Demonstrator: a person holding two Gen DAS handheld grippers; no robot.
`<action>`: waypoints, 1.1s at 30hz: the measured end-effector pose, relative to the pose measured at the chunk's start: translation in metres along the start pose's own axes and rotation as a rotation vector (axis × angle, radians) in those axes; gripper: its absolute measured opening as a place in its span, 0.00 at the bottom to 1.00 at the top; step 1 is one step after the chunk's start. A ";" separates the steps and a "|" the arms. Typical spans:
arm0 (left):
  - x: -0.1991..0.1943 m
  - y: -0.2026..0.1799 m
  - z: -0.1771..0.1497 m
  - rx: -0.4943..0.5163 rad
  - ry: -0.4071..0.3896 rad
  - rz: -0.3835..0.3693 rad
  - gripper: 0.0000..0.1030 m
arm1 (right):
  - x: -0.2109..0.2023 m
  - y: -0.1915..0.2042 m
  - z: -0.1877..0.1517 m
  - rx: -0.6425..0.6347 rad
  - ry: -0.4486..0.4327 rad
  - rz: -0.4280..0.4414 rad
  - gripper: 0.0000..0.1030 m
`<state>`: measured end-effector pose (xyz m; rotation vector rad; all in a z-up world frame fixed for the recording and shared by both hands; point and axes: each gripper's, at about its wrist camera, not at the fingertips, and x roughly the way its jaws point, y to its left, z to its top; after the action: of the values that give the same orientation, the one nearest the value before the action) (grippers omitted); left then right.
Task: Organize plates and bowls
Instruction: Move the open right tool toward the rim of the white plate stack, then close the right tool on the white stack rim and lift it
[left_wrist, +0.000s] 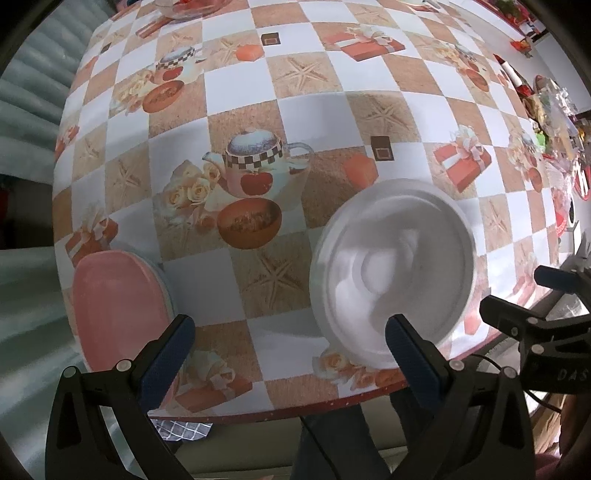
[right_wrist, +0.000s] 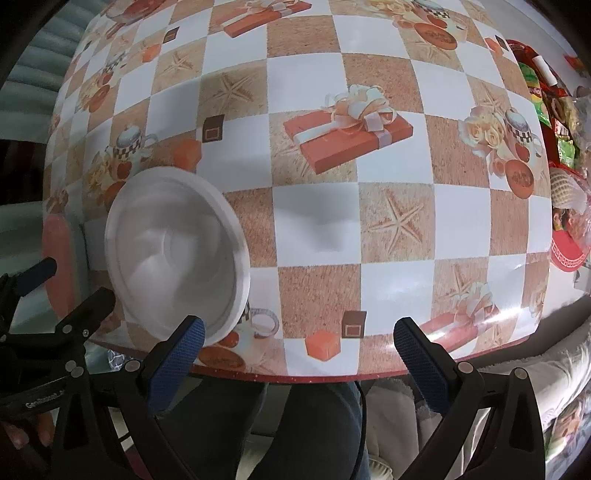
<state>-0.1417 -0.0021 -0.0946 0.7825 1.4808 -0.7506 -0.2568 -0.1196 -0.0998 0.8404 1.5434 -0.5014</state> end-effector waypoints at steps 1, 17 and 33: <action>0.002 0.000 0.000 -0.002 0.003 0.000 1.00 | 0.001 0.000 0.003 -0.001 0.001 0.001 1.00; 0.038 -0.004 0.007 -0.027 0.027 0.035 1.00 | 0.030 -0.003 0.035 0.015 0.037 -0.002 1.00; 0.079 0.015 0.009 -0.047 0.034 0.010 1.00 | 0.084 -0.009 0.060 0.033 0.075 0.025 1.00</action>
<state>-0.1267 0.0017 -0.1743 0.7696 1.5185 -0.6953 -0.2230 -0.1508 -0.1927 0.9120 1.5950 -0.4833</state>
